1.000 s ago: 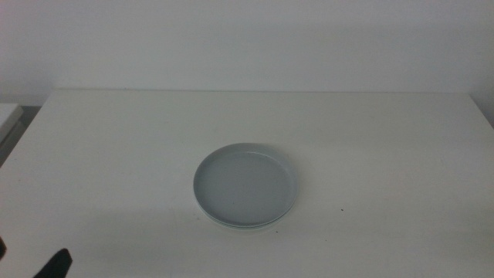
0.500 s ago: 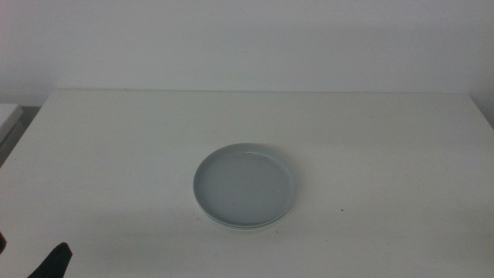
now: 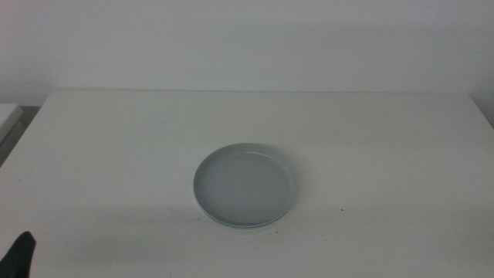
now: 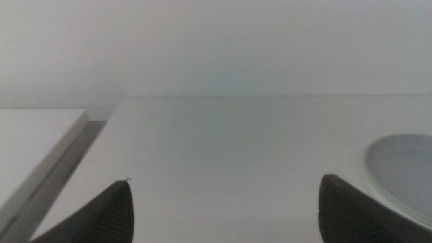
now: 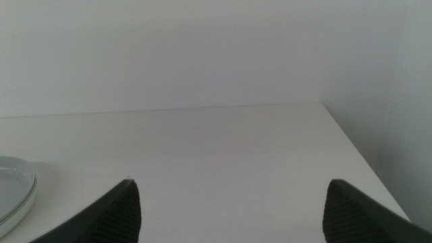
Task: Stack the three bowls on top of each other.
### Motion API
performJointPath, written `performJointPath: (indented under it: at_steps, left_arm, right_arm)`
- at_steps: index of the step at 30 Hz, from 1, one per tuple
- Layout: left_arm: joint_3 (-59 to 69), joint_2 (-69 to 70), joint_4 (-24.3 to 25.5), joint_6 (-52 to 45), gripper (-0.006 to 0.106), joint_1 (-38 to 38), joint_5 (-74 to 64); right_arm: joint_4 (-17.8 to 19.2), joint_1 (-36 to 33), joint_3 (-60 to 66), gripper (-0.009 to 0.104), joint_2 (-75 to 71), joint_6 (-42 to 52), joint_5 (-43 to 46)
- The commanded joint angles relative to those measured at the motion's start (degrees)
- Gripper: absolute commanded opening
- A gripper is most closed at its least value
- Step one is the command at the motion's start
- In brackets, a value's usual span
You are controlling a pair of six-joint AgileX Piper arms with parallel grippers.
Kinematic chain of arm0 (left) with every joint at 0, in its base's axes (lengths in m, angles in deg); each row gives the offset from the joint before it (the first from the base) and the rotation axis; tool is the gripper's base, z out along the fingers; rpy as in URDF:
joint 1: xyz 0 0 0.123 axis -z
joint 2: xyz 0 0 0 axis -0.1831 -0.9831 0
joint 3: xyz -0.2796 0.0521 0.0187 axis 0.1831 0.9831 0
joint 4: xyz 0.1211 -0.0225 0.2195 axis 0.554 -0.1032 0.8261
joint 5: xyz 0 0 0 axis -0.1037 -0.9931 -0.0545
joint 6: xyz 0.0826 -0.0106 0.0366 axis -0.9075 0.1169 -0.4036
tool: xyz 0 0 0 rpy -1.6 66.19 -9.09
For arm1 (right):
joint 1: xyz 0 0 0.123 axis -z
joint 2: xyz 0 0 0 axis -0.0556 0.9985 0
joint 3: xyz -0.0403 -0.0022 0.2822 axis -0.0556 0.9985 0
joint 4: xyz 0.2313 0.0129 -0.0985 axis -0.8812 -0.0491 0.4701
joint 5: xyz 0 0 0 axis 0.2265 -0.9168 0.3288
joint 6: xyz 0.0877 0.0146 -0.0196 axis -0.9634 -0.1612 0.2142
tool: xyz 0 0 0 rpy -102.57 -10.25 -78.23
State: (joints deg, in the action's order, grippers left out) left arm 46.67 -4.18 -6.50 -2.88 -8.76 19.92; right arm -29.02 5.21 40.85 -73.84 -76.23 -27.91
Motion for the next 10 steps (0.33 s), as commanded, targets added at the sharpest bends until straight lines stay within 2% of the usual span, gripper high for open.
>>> performJointPath:
  at_steps: [1,10]
  left_arm:
    - [0.0,0.2,0.1,0.3,0.094,-1.6,0.8]
    - [0.0,0.2,0.1,0.3,0.094,-2.8,0.8]
  right_arm:
    - [0.9,0.3,0.2,0.093,-0.2,0.1,0.9]
    - [0.9,0.3,0.2,0.093,-0.2,0.1,0.9]
